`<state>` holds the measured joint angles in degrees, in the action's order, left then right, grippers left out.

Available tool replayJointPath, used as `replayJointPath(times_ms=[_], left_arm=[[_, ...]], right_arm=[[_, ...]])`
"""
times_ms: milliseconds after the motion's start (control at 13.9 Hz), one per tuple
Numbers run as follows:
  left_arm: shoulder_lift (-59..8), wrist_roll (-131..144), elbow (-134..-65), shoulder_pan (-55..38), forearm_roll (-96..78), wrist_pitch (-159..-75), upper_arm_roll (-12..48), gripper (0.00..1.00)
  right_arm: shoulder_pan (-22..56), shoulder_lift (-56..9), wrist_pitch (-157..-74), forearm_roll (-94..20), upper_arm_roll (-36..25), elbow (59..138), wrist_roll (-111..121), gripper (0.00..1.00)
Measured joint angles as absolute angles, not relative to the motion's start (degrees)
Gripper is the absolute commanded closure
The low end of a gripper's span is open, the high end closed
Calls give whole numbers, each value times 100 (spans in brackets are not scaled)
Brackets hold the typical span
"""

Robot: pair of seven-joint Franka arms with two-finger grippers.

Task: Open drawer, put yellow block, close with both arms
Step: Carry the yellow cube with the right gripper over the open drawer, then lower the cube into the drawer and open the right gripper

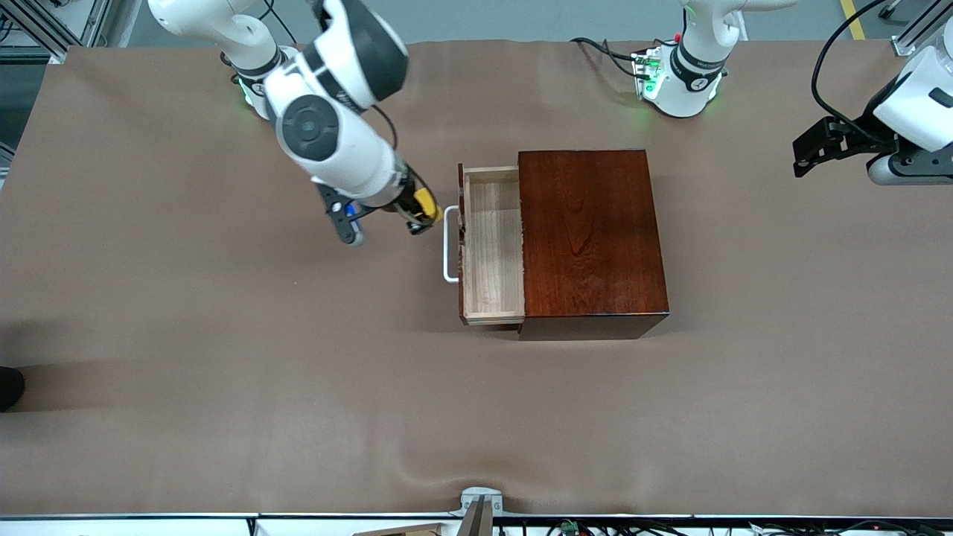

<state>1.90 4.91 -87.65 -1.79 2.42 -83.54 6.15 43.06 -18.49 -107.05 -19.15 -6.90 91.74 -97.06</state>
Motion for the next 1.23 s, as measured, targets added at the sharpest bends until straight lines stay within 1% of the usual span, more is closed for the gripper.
replayJointPath(times_ms=[505,866,1227], left_arm=[[190,512,-8765,-185,242,-8354,696,0],[190,545,-8765,-185,242,-8354,713,0],[190,545,-8765,-185,242,-8354,714,0]], right_arm=[[4890,-2450,-11557,-1915,-691,8970,-10818,100],[5055,-2764,-11977,-1915,-694,8950,-10929,100],[5080,-3029,-12173,-1915,-696,8941,-10959,100]])
